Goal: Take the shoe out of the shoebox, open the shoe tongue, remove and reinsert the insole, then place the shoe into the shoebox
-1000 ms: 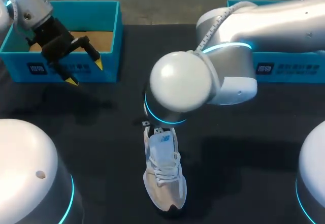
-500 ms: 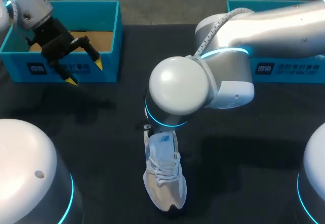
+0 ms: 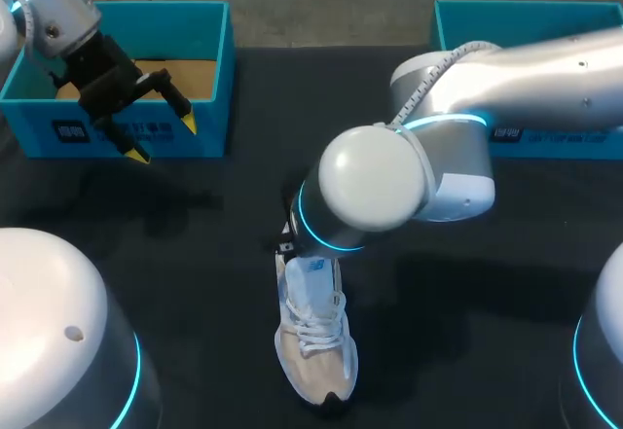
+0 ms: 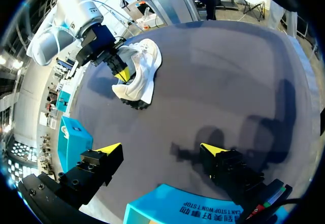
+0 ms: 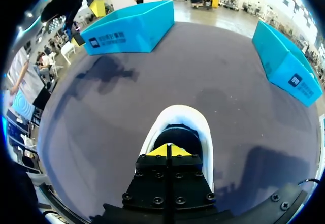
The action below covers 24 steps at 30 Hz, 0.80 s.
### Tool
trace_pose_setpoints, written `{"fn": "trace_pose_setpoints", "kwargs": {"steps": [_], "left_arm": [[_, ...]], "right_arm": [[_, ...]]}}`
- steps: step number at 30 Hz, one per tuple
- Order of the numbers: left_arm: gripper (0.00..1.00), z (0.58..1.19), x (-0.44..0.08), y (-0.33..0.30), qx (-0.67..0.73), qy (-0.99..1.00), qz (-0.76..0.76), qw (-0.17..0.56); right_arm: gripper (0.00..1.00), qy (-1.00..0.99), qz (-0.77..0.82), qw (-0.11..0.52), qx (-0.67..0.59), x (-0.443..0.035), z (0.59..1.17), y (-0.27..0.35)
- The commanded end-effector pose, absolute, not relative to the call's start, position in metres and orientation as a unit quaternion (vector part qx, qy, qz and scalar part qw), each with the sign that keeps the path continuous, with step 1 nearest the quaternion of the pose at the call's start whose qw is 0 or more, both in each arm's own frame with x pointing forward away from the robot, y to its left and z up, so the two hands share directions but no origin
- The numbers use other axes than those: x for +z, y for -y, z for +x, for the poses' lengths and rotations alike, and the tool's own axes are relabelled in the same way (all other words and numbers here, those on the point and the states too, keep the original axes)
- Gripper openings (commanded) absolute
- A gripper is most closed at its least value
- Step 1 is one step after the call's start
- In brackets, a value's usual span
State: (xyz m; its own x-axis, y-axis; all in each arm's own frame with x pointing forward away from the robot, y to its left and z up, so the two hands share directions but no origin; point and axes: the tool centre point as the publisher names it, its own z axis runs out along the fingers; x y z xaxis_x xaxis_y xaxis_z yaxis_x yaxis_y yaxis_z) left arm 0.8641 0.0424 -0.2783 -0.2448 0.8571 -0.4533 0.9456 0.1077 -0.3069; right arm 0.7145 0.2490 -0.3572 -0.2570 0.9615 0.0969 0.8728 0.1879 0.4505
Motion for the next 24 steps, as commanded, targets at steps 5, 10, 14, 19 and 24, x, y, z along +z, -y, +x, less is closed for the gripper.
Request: {"fn": "trace_pose_setpoints", "kwargs": {"steps": [5, 10, 14, 19, 24], "left_arm": [[1.00, 0.863, -0.278, -0.043, -0.272, -0.740, 0.609, 0.081], [1.00, 0.863, -0.278, -0.043, -0.272, -0.740, 0.609, 0.081], [1.00, 0.863, -0.278, -0.043, -0.272, -0.740, 0.609, 0.081], [1.00, 0.863, -0.278, -0.043, -0.272, -0.740, 0.609, 0.081], [1.00, 0.863, -0.278, -0.043, -0.272, -0.740, 0.609, 0.081]], "right_arm": [[0.00, -0.753, 0.609, 0.100, 0.227, -0.370, 0.718, -0.256], [0.00, -0.755, 0.608, 0.095, 0.226, -0.376, 0.720, -0.261], [0.00, -0.756, 0.611, 0.091, 0.215, -0.385, 0.723, -0.262], [0.00, -0.757, 0.613, 0.098, 0.205, -0.392, 0.724, -0.261], [0.00, -0.756, 0.613, 0.101, 0.208, -0.402, 0.726, -0.261]]}}
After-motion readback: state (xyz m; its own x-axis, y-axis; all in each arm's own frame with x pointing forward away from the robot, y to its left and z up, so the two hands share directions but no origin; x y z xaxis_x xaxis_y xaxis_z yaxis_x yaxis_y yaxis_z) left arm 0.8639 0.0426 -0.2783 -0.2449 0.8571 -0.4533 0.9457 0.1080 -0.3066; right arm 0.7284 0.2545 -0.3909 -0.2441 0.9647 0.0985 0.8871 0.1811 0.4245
